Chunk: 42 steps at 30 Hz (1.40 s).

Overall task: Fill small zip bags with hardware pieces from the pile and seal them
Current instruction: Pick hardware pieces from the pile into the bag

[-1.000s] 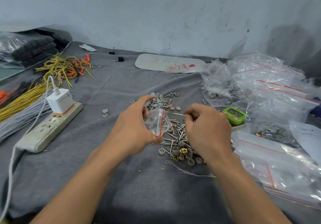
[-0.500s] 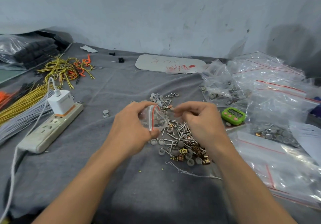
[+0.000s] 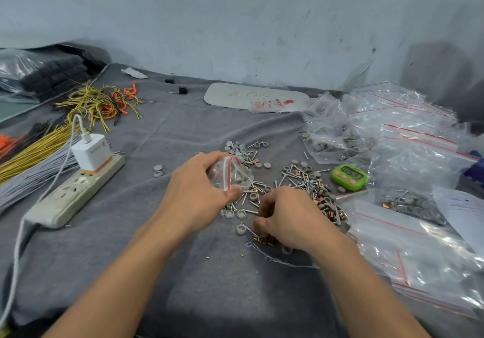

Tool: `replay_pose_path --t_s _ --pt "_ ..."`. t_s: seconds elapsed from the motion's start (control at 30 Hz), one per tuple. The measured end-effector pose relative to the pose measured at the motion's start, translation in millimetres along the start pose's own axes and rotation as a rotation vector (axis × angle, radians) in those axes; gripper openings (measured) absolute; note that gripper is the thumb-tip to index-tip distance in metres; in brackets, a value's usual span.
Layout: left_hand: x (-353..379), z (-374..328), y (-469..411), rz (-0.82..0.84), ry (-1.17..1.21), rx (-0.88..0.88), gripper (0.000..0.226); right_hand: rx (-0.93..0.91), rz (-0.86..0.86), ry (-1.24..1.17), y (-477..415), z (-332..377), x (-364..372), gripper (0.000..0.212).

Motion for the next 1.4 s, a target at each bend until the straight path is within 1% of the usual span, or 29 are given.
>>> replay_pose_path --t_s 0.07,0.13,0.2,0.27,0.3,0.43,0.53,0.63,0.7,0.73,0.83,0.9,0.97,1.03,1.1,1.17,1.23,1.3,1.37,1.4 --pt "0.4 -0.2 -0.2 0.006 -0.009 0.002 0.054 0.014 -0.032 0.026 -2.4 -2.1 0.2 0.024" --pt "0.8 0.1 -0.5 0.014 -0.024 0.001 0.054 0.012 -0.025 0.04 -4.0 -1.8 1.5 0.027" --pt "1.1 0.6 -0.4 0.021 -0.029 0.001 0.054 -0.011 0.006 0.076 -5.5 -2.4 0.4 0.021" --pt "0.9 0.5 -0.2 0.022 -0.029 0.003 0.055 -0.035 0.037 0.092 -5.1 -5.1 -4.4 0.01" --pt "0.5 0.7 -0.1 0.021 -0.03 0.003 0.055 -0.041 0.05 0.099 -4.1 -6.8 -7.1 0.009" --pt "-1.0 1.0 0.0 0.016 -0.041 0.008 0.053 -0.04 0.099 0.106 1.5 -11.2 -12.2 0.016" --pt "-0.6 0.3 0.3 0.016 -0.044 0.009 0.053 -0.024 0.062 0.141 4.7 -10.5 -11.3 0.016" --pt "0.7 0.0 0.1 0.022 -0.049 0.001 0.056 -0.01 -0.013 0.109 5.7 -10.6 -11.4 0.014" --pt "2.3 -0.5 0.6 0.023 -0.048 -0.003 0.059 0.001 -0.115 -0.015 5.6 -13.6 -16.9 0.019" --pt "3.6 -0.7 1.2 0.022 -0.047 -0.002 0.061 -0.007 -0.197 -0.091 5.9 -14.6 -21.7 0.022" --pt "10.9 -4.4 3.7 0.029 -0.047 0.001 0.072 -0.108 -0.44 -0.249 10.6 -9.9 -34.8 0.02" --pt "18.1 -8.9 6.1 0.047 -0.059 0.035 0.077 -0.193 -0.499 -0.275 13.8 0.4 -37.2 0.017" --pt "23.5 -14.9 8.7 0.059 -0.069 0.086 0.074 -0.259 -0.472 -0.275 11.8 11.5 -33.8 0.015" --pt "25.9 -19.0 10.1 0.07 -0.083 0.137 0.068 -0.306 -0.392 -0.27 6.2 23.3 -26.5 0.015" --pt "24.9 -18.8 9.7 0.083 -0.103 0.168 0.064 -0.342 -0.277 -0.351 -0.3 33.1 -18.9 0.01" --pt "19.0 -14.4 7.4 0.067 -0.096 0.155 0.062 -0.354 -0.2 -0.456 -1.6 38.3 -15.8 0.014" --pt "12.0 -9.4 5.9 0.032 -0.085 0.114 0.056 -0.304 -0.232 -0.587 -1.0 31.9 -20.5 0.024" --pt "8.2 -5.5 6.1 0.02 -0.078 0.07 0.056 -0.227 -0.3 -0.671 1.3 17.0 -25.8 0.028" --pt "7.5 -4.6 7.4 0.026 -0.057 0.053 0.059 -0.207 -0.273 -0.581 5.1 8.7 -25.3 0.034" --pt "7.9 -5.6 8.3 0.046 -0.038 0.056 0.063 -0.218 -0.231 -0.506 7.0 8.9 -22.8 0.042"
Point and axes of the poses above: each hand's wrist, its own y-axis away from the middle knuckle, its own x-axis out of the palm, z = x × y, the point moved 5 cm from there along -y, towards the middle knuckle, and after that the axes turned 1 degree about -z, right-handed, at the moved point
